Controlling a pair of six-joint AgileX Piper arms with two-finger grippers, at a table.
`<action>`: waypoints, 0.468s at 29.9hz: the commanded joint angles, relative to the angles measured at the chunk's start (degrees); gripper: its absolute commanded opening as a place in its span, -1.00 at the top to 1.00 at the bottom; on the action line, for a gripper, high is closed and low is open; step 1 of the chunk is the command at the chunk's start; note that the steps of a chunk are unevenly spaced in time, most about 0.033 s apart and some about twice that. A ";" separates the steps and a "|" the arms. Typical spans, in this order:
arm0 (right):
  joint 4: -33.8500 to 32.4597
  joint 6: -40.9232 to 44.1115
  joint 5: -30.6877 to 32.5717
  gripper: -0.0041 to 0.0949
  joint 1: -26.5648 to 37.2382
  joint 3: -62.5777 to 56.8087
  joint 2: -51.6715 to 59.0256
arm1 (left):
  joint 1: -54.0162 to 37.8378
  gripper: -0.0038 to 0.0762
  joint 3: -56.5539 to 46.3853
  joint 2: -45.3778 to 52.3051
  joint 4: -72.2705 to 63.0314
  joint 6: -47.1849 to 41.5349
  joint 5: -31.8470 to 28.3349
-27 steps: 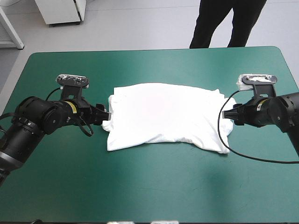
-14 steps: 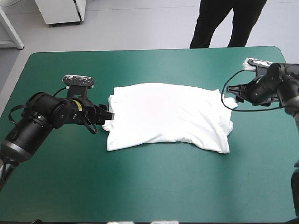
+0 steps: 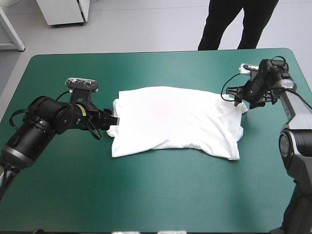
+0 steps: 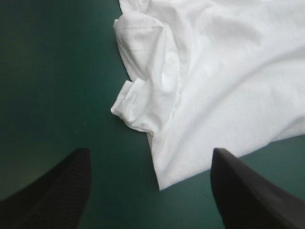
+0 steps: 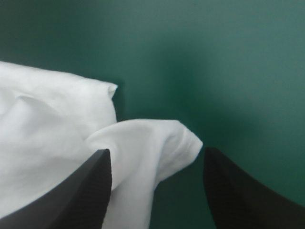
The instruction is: Fold the cloth
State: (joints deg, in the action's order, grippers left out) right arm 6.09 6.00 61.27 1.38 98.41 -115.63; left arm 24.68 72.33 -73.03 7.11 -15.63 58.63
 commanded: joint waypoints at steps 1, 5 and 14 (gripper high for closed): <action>-0.05 -0.60 -1.22 -0.17 0.47 1.86 0.43 | 0.15 -0.36 1.98 1.37 0.25 -0.22 -2.57; -0.05 -0.03 -1.22 -0.16 0.47 1.86 -2.03 | 0.15 -0.36 1.98 1.37 0.61 -0.22 -2.57; -1.11 -0.24 -0.49 0.93 0.47 1.97 -2.09 | 0.15 -0.36 1.98 1.37 0.85 -0.11 -2.88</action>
State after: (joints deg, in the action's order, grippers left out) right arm 4.64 6.71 61.48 1.80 99.44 -119.87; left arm 24.68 72.33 -73.03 7.39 -15.63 58.45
